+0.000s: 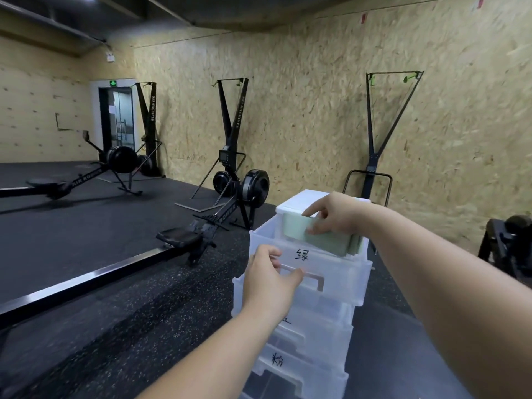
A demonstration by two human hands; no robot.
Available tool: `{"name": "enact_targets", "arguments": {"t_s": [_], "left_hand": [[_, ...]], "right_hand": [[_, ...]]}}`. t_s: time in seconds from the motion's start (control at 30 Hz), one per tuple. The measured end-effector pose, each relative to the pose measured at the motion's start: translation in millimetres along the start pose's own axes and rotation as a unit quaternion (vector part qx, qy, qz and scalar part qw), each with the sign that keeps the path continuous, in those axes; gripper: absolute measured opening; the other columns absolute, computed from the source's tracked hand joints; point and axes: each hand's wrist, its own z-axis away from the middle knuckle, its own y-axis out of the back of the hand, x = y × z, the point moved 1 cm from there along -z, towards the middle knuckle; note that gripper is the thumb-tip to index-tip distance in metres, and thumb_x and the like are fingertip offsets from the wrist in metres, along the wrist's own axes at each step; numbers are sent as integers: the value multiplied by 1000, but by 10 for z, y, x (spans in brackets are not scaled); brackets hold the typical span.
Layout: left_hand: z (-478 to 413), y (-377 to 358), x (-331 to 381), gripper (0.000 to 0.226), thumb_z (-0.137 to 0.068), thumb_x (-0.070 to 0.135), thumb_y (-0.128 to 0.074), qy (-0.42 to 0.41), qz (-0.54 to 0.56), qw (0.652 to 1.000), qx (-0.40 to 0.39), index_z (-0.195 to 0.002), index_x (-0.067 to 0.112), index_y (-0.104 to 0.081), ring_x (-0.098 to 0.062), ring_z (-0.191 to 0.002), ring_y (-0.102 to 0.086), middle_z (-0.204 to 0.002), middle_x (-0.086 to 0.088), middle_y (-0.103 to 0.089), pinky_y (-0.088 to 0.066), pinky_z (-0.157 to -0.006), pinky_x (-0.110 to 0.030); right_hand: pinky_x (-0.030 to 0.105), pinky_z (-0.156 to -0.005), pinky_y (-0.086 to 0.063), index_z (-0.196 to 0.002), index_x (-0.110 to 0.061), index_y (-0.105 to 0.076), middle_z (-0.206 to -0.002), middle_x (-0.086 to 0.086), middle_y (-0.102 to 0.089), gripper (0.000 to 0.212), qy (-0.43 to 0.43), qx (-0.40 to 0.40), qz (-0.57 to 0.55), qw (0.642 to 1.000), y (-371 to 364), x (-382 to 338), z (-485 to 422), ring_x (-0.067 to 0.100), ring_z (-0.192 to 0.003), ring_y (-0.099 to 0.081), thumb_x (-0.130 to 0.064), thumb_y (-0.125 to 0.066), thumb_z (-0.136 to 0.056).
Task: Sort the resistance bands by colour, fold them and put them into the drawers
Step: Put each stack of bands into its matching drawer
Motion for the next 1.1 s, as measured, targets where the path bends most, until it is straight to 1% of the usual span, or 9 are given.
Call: {"name": "enact_targets", "arguments": {"t_s": [0.13,0.2,0.33,0.4,0.63,0.77,0.9,1.03,1.1], "left_hand": [[2,-24,-103,45,-85,37,-86,-22,15,1000,15,-114,36,-51,0,-94,-57,-111,9,-55,-39,-66,-9],[11,-33,-126,46,-84,38,-87,-28,18,999,20,-112,39,-51,-1,-95,-58,-111,9,-56,-39,-69,-11],[23,-61,-142,47,-82,37,-89,-36,20,999,30,-108,39,-50,1,-98,-56,-110,11,-56,-41,-71,-8],[14,-75,-155,49,-80,38,-90,-39,18,998,35,-108,38,-50,1,-99,-56,-110,11,-56,-40,-73,-8],[26,-128,-117,57,-78,41,-92,-23,15,999,38,-113,34,-47,3,-99,-56,-112,10,-53,-40,-70,-6],[-27,-182,-109,60,-77,45,-91,-26,-14,998,57,-114,34,-45,-11,-106,-58,-112,11,-51,-48,-86,-28],[-126,-256,-32,57,-81,45,-88,-9,-30,998,51,-116,32,-44,-17,-109,-58,-115,9,-51,-49,-90,-37],[-271,-378,71,60,-82,46,-87,7,-60,997,39,-120,26,-46,-23,-113,-56,-124,2,-51,-51,-93,-42],[-316,-419,115,63,-81,46,-88,15,-67,997,24,-123,24,-46,-24,-114,-56,-129,-1,-51,-51,-93,-41]], "right_hand": [[24,-79,-54,-119,-36,-78,-102,-11,-79,39,37,-48,-149,987,-77,86,-113,9,-92,-74,-41,-89,-81],[30,-96,-56,-119,-38,-78,-111,-11,-79,49,28,-61,-172,983,-165,147,-173,10,-105,-74,-51,-91,-73],[39,-97,-60,-112,-35,-79,-113,-7,-79,19,2,-171,-26,985,-452,207,-214,19,-109,-73,-30,-74,-94],[44,-99,-59,-109,-40,-77,-117,-7,-75,18,-1,-182,86,980,-532,199,-201,23,-110,-70,-32,-68,-95],[40,-100,-57,-128,-47,-70,-120,-7,-73,40,-20,-120,130,984,-477,171,-129,20,-105,-70,-46,-72,-88],[34,-91,-56,-119,-37,-75,-107,-6,-74,29,-5,-21,100,995,-344,213,-40,17,-96,-69,-43,-77,-91],[24,-64,-44,-110,-32,-78,-90,-14,-66,20,2,86,78,993,-151,304,141,10,-81,-60,-41,-78,-92],[29,-70,-56,-111,-31,-77,-90,-16,-69,20,-14,153,72,986,11,439,414,16,-83,-69,-40,-75,-94],[28,-68,-54,-111,-30,-76,-85,-17,-68,21,-21,178,70,981,47,529,568,13,-83,-69,-42,-75,-94]]}}
